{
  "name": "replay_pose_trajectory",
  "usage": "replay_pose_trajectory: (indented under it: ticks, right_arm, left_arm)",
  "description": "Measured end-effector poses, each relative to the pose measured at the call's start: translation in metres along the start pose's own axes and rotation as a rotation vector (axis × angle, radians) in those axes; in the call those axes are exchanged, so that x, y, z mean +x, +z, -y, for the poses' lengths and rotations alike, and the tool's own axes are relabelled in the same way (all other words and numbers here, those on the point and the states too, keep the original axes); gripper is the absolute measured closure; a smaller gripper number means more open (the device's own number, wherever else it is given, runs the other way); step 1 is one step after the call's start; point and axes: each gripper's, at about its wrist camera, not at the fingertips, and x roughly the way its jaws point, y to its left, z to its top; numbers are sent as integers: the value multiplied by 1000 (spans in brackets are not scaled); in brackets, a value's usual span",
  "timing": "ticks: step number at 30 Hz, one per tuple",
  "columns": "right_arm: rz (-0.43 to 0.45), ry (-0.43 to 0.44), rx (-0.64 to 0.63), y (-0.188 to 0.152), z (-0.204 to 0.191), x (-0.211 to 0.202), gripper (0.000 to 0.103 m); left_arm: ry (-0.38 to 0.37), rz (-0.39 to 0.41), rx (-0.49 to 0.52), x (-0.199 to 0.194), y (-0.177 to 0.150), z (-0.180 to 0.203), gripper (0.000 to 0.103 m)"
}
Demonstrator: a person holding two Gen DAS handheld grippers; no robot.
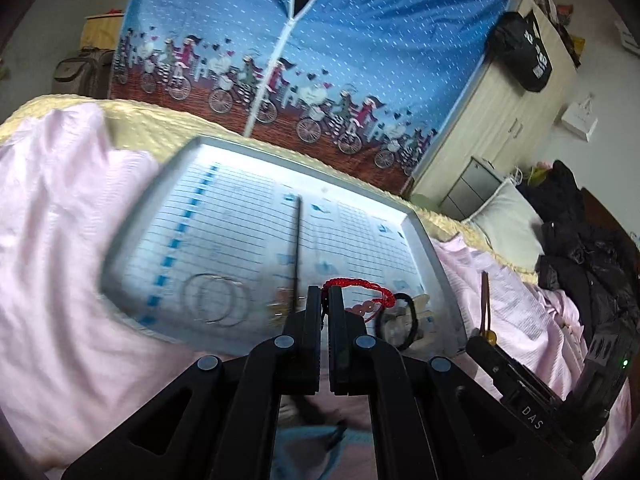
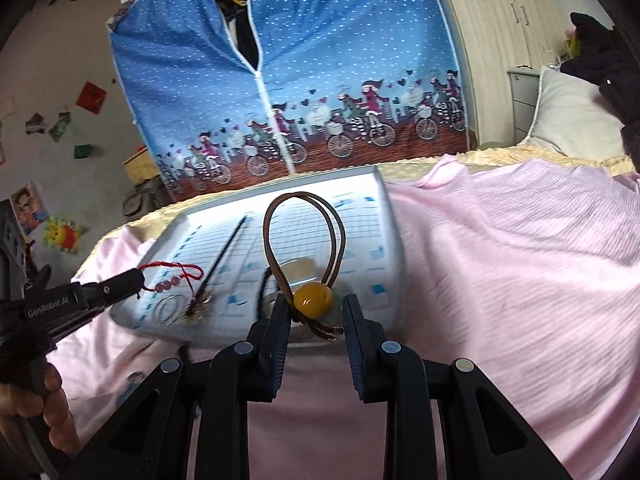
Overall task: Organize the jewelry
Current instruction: 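Lower the red bracelet into the tray with the left tool while the right tool drops the cord there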
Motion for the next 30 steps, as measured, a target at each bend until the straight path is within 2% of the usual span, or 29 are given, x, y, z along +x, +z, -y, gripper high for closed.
replay_pose_trajectory:
  ticks: [9, 18, 23, 27, 29, 30]
  right_arm:
    - [-30, -24, 59, 3, 22, 22, 78]
    - [-59, -23, 75, 2, 26, 27, 76]
    - [-61, -30, 66, 2, 24, 27, 75]
    - [-61, -29, 60, 3, 23, 26, 72]
    - [-55, -31, 55, 3, 22, 24, 68]
    - [-52, -30, 53, 4, 21, 23, 64]
  left_arm:
    - [7, -67, 11, 44, -5, 13, 102]
    - [11, -107, 5, 56, -10, 7, 102]
    - [13, -101, 28, 54, -10, 14, 102]
    - [45, -123, 63, 55, -8, 21, 100]
    - [64, -135, 81, 54, -8, 24, 97]
    - [66, -139, 87, 54, -8, 24, 90]
